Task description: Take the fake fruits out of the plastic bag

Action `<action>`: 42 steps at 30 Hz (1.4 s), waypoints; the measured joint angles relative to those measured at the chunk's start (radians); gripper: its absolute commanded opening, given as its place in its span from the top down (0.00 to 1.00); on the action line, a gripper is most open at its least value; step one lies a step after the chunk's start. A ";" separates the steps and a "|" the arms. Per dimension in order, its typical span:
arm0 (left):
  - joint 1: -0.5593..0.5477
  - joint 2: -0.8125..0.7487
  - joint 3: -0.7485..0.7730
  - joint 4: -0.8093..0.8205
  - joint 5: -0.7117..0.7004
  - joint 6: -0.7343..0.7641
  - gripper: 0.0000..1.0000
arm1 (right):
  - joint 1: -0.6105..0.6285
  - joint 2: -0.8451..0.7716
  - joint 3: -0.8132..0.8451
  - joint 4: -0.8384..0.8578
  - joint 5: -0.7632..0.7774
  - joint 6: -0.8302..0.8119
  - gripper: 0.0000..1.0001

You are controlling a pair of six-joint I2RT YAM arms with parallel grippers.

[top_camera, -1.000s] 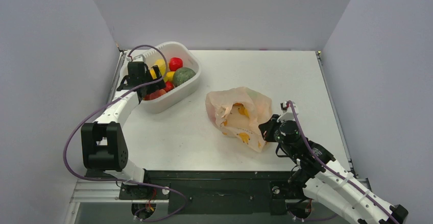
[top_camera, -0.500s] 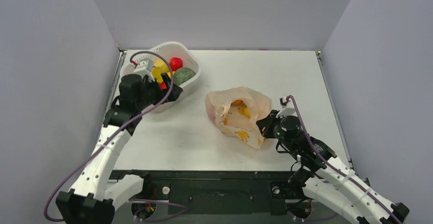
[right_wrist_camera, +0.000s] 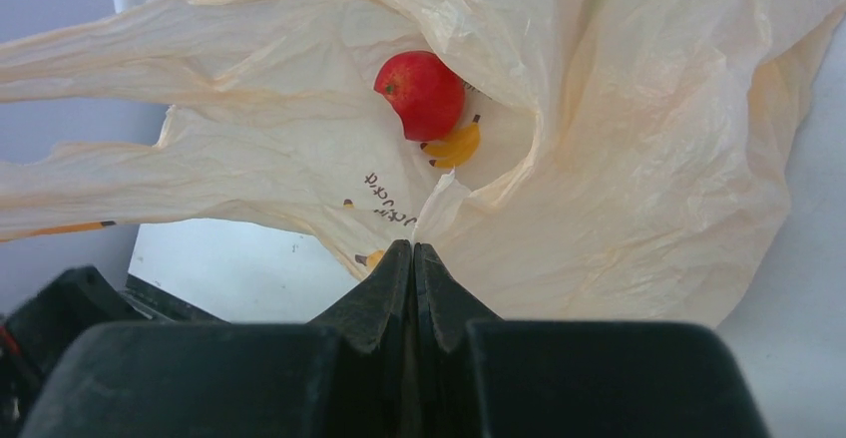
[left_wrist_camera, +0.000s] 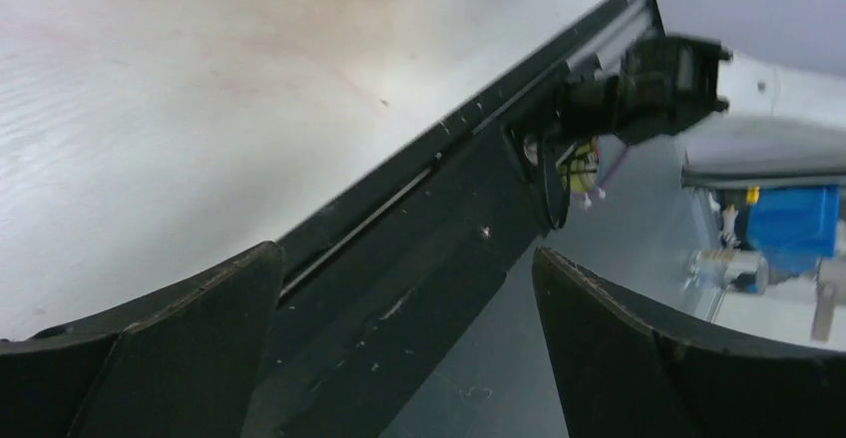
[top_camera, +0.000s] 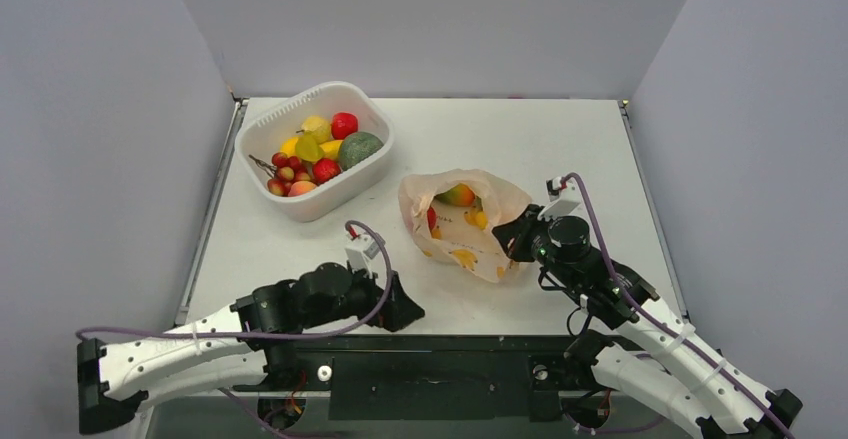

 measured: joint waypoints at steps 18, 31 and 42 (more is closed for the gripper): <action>-0.436 0.566 0.318 0.333 -0.606 0.171 0.48 | 0.153 -0.190 -0.218 0.072 -0.122 0.112 1.00; -0.245 0.699 0.313 0.481 -0.531 0.149 0.59 | 0.164 -0.350 -0.256 -0.016 -0.023 0.183 1.00; -0.097 0.790 0.313 0.444 -0.542 0.147 0.63 | 0.164 -0.299 -0.221 0.006 -0.014 0.169 1.00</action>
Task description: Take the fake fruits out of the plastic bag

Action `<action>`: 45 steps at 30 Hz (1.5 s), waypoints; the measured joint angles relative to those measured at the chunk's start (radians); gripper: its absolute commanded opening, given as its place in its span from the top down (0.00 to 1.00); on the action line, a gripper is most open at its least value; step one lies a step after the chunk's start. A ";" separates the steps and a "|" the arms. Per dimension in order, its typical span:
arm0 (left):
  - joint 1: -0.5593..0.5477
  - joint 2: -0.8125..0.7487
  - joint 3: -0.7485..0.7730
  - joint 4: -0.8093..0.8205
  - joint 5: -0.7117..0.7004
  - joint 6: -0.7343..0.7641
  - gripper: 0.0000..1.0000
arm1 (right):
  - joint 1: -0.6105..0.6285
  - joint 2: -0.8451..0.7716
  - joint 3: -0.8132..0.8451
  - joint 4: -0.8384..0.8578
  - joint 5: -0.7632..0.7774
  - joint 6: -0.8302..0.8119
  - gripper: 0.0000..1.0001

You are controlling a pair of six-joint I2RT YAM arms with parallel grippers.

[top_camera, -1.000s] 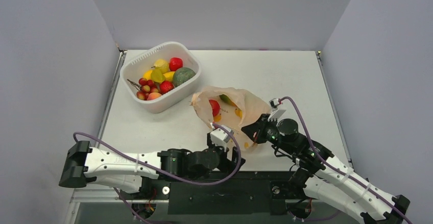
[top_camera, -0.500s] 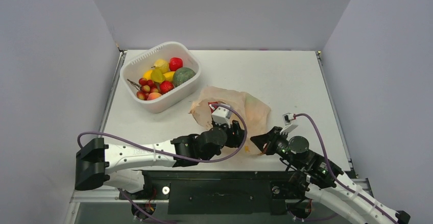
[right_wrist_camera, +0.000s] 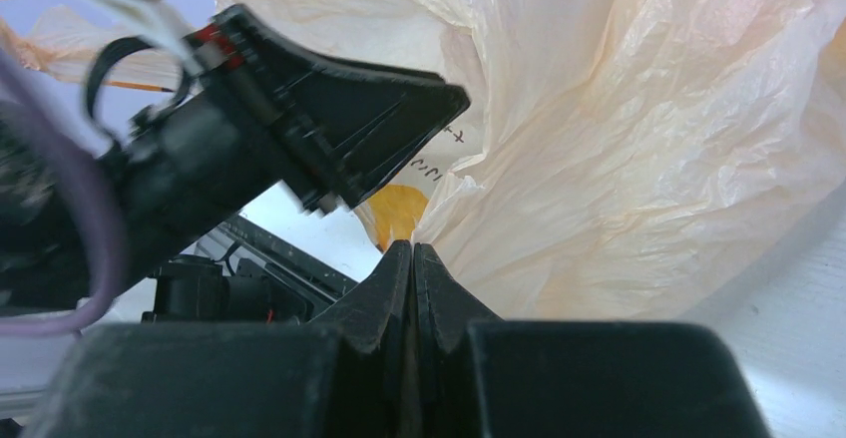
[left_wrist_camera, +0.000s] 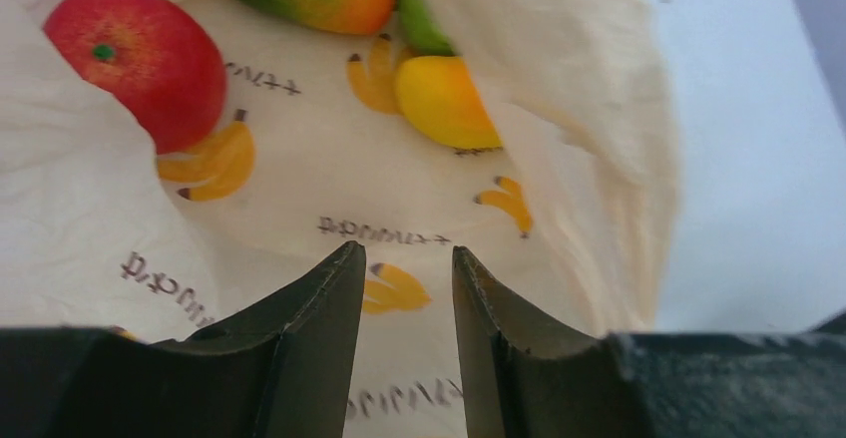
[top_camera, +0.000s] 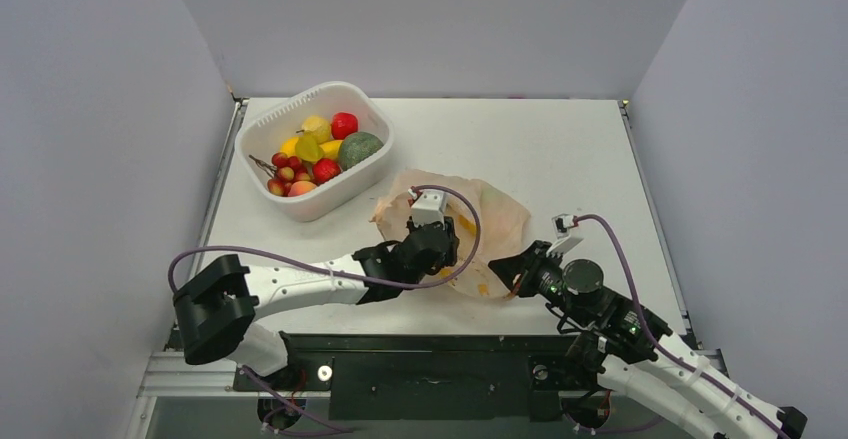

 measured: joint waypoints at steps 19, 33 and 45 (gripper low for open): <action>0.211 0.283 0.211 -0.097 0.027 0.251 0.19 | 0.000 0.062 0.033 0.014 0.000 -0.037 1.00; 0.324 0.419 0.243 -0.099 -0.058 0.367 0.03 | 0.000 0.099 0.033 0.060 -0.013 -0.038 1.00; 0.379 0.516 0.272 0.007 -0.126 0.325 0.04 | 0.000 0.132 0.033 0.083 -0.015 -0.037 1.00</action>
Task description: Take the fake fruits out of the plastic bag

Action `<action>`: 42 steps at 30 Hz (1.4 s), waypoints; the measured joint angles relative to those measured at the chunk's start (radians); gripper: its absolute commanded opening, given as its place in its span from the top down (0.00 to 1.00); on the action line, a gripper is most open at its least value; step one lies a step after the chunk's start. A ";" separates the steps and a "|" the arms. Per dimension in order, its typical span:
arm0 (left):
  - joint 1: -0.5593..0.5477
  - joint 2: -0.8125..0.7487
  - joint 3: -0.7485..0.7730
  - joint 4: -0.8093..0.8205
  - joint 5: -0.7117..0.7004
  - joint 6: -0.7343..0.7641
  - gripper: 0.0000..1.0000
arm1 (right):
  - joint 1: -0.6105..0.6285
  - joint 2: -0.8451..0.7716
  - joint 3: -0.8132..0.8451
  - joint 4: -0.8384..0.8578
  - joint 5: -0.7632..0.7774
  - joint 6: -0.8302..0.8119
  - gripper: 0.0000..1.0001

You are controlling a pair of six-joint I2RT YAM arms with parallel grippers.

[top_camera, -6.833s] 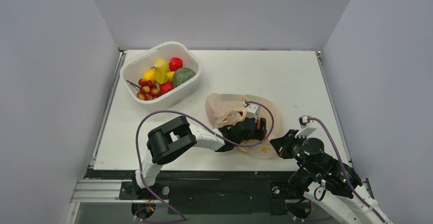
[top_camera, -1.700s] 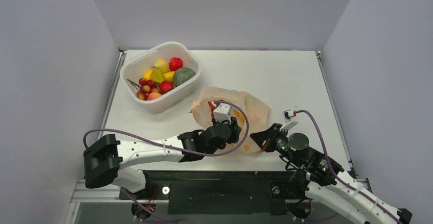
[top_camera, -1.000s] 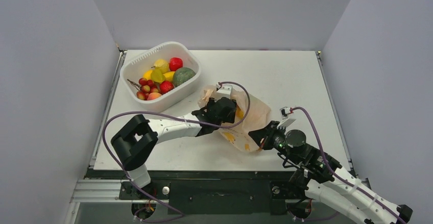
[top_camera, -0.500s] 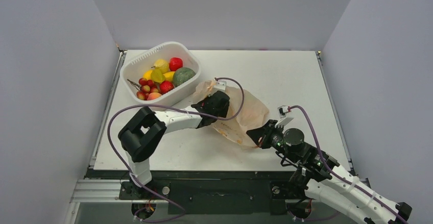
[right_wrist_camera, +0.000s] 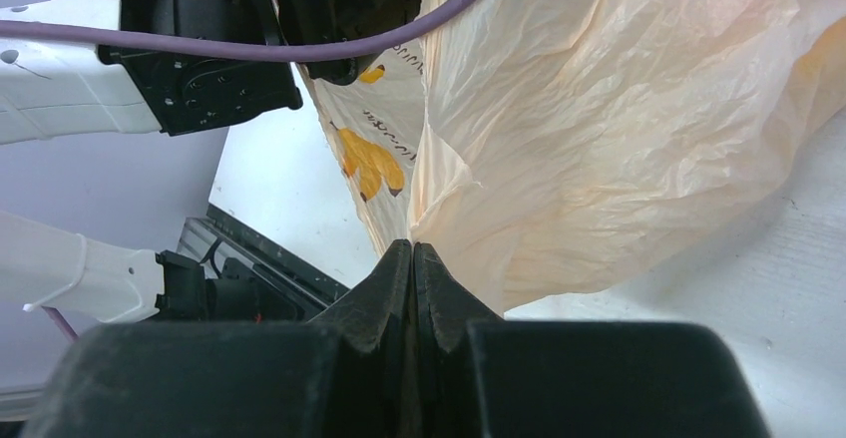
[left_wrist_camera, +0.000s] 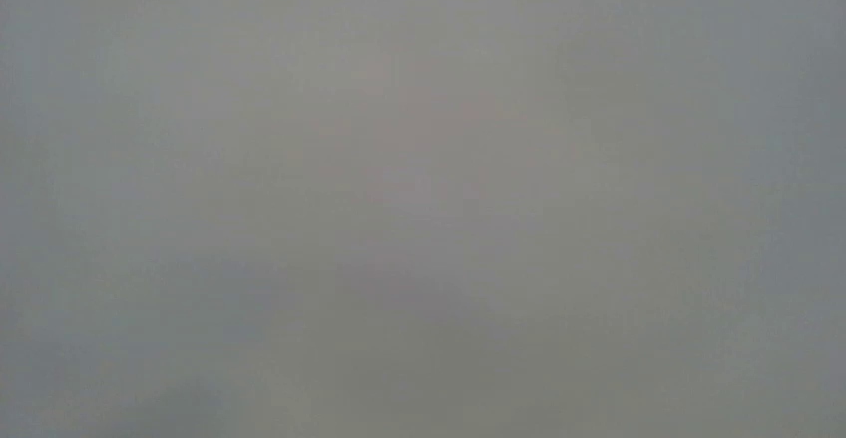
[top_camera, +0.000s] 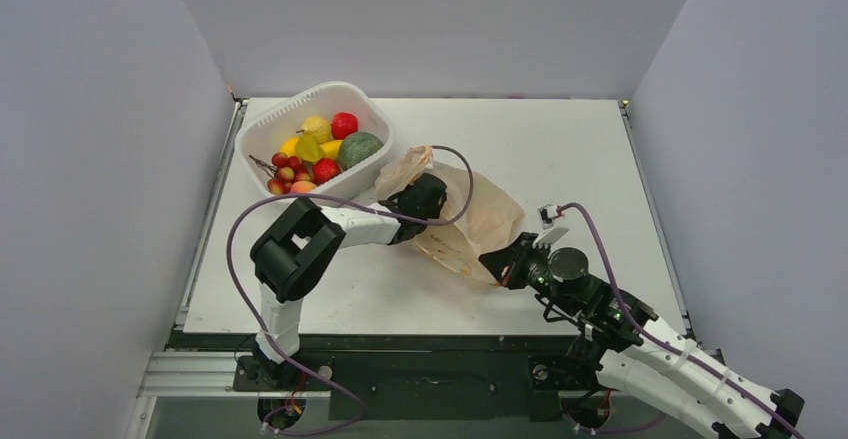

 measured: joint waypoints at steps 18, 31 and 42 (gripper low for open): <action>0.013 -0.013 -0.115 0.290 0.040 0.050 0.69 | 0.000 0.002 0.000 0.003 -0.011 0.002 1.00; 0.032 -0.513 -0.349 0.156 0.680 -0.164 0.69 | 0.001 0.052 0.012 -0.016 0.021 -0.056 1.00; 0.031 -0.800 -0.441 0.032 0.959 -0.303 0.50 | 0.001 0.128 0.047 -0.032 0.071 -0.109 1.00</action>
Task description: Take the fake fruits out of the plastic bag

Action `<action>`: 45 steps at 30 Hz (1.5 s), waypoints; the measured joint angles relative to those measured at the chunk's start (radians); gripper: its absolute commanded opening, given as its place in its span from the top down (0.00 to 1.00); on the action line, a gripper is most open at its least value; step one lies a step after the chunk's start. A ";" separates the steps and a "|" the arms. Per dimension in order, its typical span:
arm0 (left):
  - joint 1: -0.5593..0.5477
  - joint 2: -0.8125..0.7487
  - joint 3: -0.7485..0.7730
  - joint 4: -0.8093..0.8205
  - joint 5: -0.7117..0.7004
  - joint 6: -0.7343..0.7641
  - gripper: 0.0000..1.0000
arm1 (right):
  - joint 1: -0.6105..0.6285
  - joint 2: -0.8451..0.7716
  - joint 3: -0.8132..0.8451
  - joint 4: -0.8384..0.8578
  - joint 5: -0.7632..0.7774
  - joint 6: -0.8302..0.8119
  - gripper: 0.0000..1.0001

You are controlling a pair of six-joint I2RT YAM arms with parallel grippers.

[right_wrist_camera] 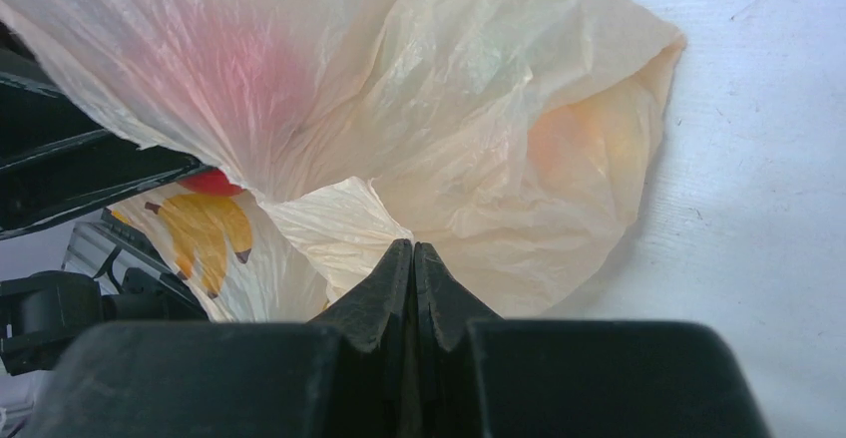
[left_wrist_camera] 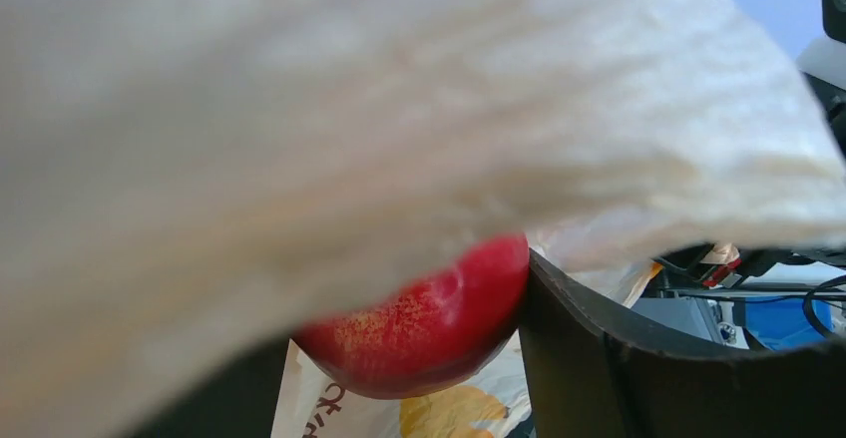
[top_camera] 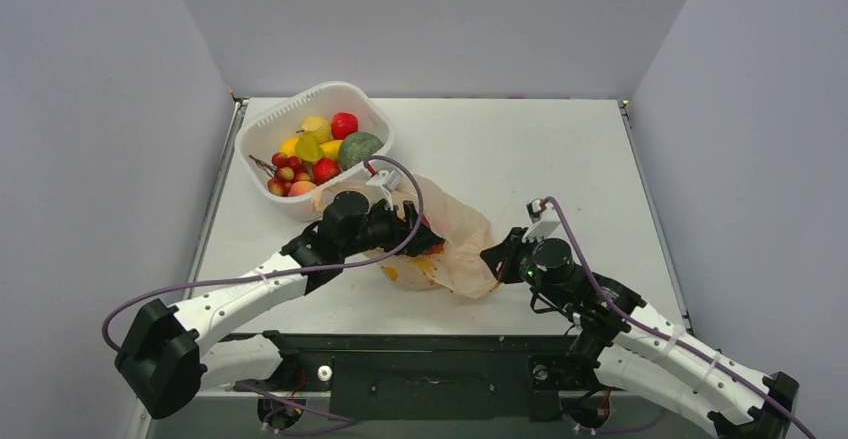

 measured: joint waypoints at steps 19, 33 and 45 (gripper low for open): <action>-0.010 0.449 -0.003 0.178 -0.219 0.111 0.10 | 0.000 -0.126 0.010 -0.106 0.129 0.006 1.00; -0.069 0.127 -0.056 -0.003 -0.277 0.117 0.05 | 0.026 -0.058 -0.048 -0.164 -0.005 0.011 1.00; -0.150 0.100 -0.062 -0.049 -0.386 0.136 0.27 | 0.040 -0.051 -0.064 -0.193 -0.019 0.012 1.00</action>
